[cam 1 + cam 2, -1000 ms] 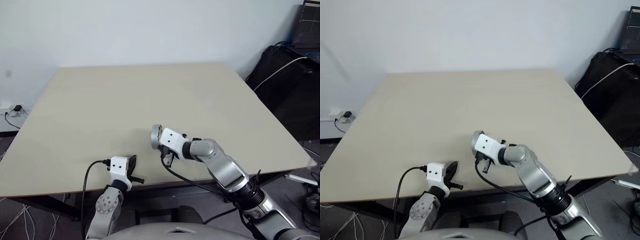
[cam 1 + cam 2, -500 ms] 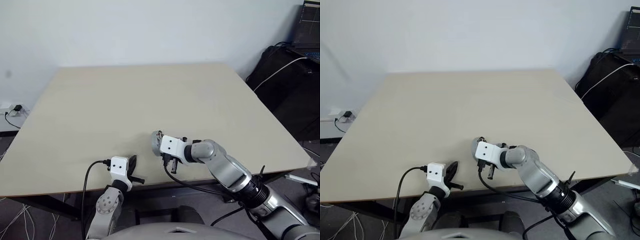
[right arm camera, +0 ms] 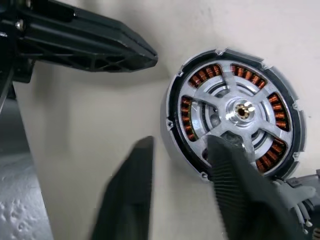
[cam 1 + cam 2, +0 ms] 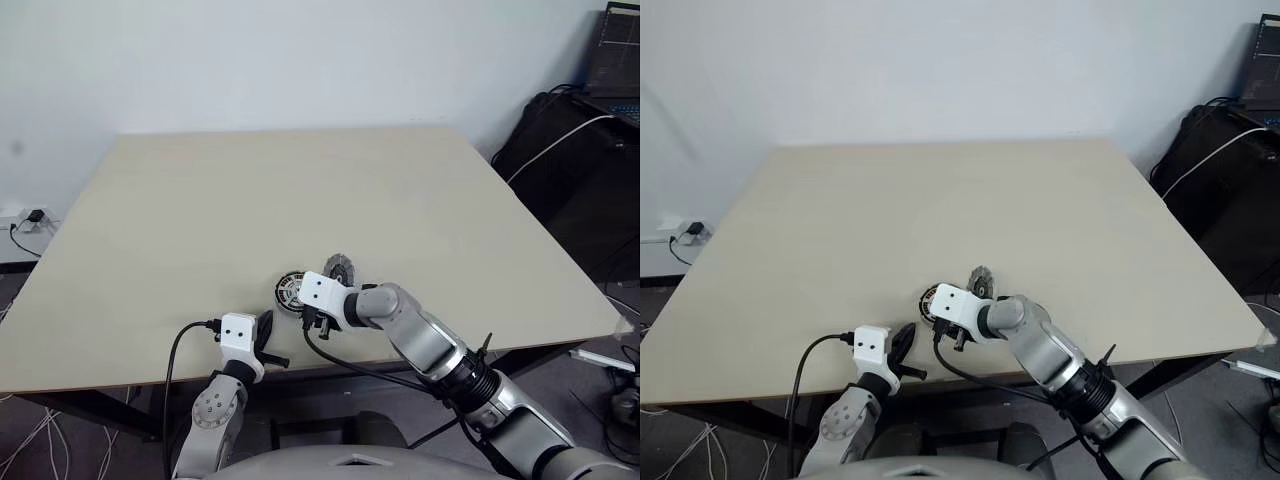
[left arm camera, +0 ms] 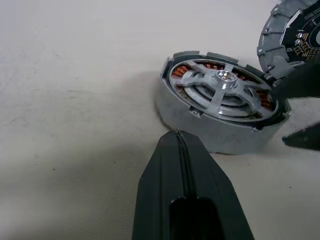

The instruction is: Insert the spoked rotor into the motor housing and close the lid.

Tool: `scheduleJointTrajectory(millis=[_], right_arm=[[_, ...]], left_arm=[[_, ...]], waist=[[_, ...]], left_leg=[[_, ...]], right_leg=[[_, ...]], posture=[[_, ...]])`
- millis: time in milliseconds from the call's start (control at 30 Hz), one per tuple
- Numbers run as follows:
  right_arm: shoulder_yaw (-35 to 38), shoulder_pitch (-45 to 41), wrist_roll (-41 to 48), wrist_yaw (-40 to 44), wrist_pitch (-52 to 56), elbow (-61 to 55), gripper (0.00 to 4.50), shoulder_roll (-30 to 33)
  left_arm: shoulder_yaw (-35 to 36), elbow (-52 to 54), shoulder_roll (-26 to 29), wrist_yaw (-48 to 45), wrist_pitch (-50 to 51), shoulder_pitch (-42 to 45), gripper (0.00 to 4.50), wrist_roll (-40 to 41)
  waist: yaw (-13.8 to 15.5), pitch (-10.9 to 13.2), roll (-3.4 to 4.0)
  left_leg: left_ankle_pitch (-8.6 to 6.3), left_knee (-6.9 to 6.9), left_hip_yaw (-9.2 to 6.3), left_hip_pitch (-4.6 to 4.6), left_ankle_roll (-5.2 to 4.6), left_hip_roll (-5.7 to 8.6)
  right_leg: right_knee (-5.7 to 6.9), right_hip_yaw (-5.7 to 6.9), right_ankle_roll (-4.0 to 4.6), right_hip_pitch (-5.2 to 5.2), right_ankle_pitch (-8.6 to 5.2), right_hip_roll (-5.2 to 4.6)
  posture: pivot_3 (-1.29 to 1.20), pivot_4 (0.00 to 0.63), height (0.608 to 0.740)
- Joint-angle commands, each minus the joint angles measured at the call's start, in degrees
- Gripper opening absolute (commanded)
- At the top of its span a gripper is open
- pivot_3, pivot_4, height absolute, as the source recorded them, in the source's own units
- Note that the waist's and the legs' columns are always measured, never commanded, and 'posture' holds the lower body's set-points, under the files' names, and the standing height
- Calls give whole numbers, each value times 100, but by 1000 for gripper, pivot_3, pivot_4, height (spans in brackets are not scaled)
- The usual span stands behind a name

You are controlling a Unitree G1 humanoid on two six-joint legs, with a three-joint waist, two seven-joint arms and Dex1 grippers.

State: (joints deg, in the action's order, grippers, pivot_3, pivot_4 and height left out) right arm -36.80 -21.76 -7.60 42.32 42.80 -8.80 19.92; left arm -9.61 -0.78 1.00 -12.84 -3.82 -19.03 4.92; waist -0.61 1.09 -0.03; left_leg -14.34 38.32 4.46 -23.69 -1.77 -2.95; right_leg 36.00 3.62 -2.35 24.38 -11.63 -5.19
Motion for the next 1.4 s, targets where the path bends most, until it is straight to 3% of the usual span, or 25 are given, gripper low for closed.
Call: scheduleJointTrajectory(millis=[33,167,200,367,467,633,767,900,1400], right_arm=[[246,-75,169,-24,-164,-319,2626,-127],[1000,43,683,-466,-504,-703,2626,-776],[1201,57,718,-694,-605,-730,2437,-956],[2136,-4,152,-2472,-1079,-656,1009,-1549],[2548,107,-378,-3400,-1237,-726,36,-1496],[2934,733,-1001,-4079,-843,-1104,36,-1234],[2574,1531,-1268,-3439,-67,-1556,36,-582],[2034,2003,-890,-2324,836,-2175,36,40],[2061,1623,719,-1357,486,-2311,36,-339]], left_arm=[[-4,76,-25,-15,-68,34,0,25],[-16,81,-12,-23,-65,31,0,25],[-17,84,-6,-26,-66,27,0,26],[-22,122,24,-33,-74,-5,0,11],[-23,161,46,-35,-65,-29,0,8],[-21,214,89,-64,-18,-29,0,25],[-24,260,150,-111,34,-9,0,32],[-10,305,205,-162,97,-5,0,37],[15,340,218,-149,177,-18,0,38]], waist=[[-1,0,0],[-7,1,2],[-9,0,2],[16,-4,-4],[11,-4,-4],[-7,-5,3],[-16,-11,13],[-64,-12,21],[-16,-9,11]], left_leg=[[0,0,0,0,0,0],[0,-1,0,0,1,-2],[0,-1,0,0,1,-4],[-13,0,5,0,25,-3],[-14,0,12,-2,25,2],[-10,-9,28,-2,20,0],[1,-13,24,0,1,-2],[1,-11,10,11,1,-3],[-11,-8,-1,8,20,-1]], right_leg=[[0,0,0,0,0,0],[2,0,0,2,0,2],[3,-1,0,3,0,5],[2,0,-2,-1,1,2],[0,-4,-6,-1,4,-5],[0,-3,0,5,0,-2],[-1,-6,6,6,-4,0],[3,-13,5,3,-4,0],[-5,1,3,-2,-2,-2]], posture=[[0,0,740],[0,0,740],[0,0,740],[0,0,740],[0,0,740],[0,0,740],[0,0,740],[0,0,740],[0,0,740]])
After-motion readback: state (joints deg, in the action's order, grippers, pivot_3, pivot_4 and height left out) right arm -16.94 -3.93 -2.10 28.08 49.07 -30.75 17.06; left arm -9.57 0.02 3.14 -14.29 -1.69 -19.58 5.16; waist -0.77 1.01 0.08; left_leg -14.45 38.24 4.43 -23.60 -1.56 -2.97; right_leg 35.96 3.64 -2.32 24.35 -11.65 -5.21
